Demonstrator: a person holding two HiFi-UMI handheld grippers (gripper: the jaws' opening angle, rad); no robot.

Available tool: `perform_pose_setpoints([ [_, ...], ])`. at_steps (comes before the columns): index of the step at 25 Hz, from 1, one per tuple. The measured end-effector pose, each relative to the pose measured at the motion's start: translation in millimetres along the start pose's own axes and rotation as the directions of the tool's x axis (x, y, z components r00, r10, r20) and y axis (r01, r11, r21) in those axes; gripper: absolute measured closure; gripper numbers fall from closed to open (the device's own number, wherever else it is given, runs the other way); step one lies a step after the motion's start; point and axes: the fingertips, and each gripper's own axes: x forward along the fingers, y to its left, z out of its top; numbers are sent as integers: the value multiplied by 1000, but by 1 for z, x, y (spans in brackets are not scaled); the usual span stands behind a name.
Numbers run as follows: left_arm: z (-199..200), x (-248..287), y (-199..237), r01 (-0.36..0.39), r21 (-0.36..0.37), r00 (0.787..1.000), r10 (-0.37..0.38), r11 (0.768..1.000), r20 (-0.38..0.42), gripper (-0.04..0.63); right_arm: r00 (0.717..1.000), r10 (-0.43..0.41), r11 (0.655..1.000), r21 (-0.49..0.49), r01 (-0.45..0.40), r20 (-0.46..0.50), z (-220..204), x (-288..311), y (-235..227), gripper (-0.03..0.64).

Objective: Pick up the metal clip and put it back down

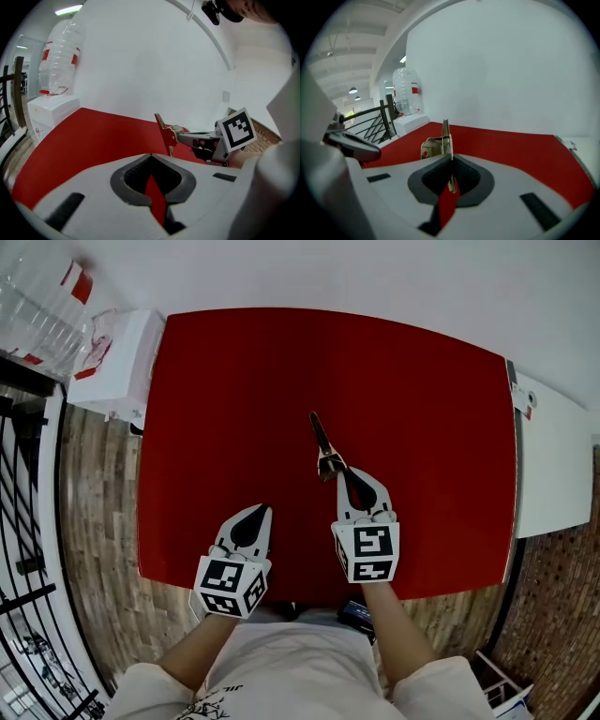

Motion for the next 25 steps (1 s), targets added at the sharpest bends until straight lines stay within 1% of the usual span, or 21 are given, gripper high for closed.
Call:
perform_pose_setpoints([
  [2, 6, -8, -6, 9, 13, 1000, -9, 1000, 12, 589, 1000, 15, 998, 62, -16, 19, 5, -19, 3, 609],
  [6, 19, -32, -22, 24, 40, 999, -25, 999, 45, 589, 998, 35, 993, 106, -41, 60, 16, -59, 10, 609],
  [9, 26, -49, -36, 38, 57, 997, -42, 998, 65, 589, 994, 66, 981, 176, -80, 85, 24, -85, 15, 609],
  [12, 33, -62, -50, 50, 76, 995, -57, 996, 87, 589, 989, 77, 968, 228, -104, 126, 34, -112, 19, 609],
  [17, 45, -80, -67, 50, 106, 989, -64, 993, 131, 589, 984, 64, 961, 256, -106, 164, 42, -149, 34, 609],
  [22, 52, -93, -79, 50, 129, 984, -71, 990, 163, 589, 984, 43, 948, 304, -94, 172, 32, -174, 51, 609],
  [25, 52, -97, -85, 51, 146, 983, -76, 988, 170, 589, 984, 51, 949, 297, -101, 170, 25, -181, 57, 609],
])
